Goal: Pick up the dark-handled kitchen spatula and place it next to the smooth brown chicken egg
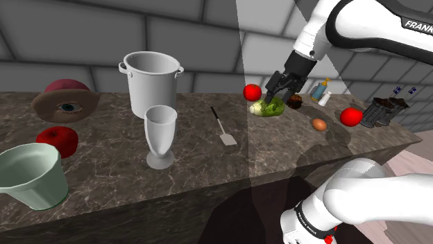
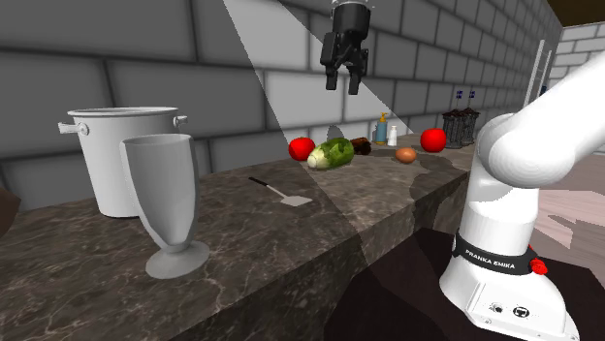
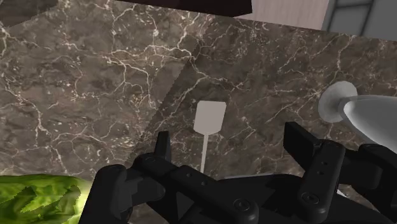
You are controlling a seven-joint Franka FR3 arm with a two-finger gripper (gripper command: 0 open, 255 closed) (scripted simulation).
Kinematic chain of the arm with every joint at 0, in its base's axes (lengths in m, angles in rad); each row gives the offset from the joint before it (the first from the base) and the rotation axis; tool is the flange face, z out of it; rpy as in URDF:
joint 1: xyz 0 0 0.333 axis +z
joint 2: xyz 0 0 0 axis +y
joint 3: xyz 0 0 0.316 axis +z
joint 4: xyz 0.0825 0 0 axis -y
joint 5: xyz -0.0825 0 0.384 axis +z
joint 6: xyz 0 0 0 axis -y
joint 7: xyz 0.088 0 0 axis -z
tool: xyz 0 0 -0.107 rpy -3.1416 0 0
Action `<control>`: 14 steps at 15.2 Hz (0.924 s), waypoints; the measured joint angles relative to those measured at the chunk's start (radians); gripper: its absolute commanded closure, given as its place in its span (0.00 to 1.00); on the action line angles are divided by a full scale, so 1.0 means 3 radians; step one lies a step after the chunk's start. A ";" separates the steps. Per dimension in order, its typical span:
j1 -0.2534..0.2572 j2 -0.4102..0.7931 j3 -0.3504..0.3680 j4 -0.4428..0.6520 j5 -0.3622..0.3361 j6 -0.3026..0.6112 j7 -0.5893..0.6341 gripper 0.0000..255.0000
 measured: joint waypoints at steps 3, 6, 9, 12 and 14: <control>-0.0008 0.0097 0.0036 -0.0040 0.0002 0.0139 0.0034 0.00; -0.0030 0.0308 0.0106 -0.0125 -0.0004 0.0447 0.0106 0.00; -0.0059 0.0592 0.0181 -0.0178 -0.0022 0.0794 0.0189 0.00; -0.0095 0.0932 0.0253 -0.0158 -0.0057 0.1128 0.0285 0.00; -0.0118 0.1164 0.0302 -0.0143 -0.0090 0.1348 0.0360 0.00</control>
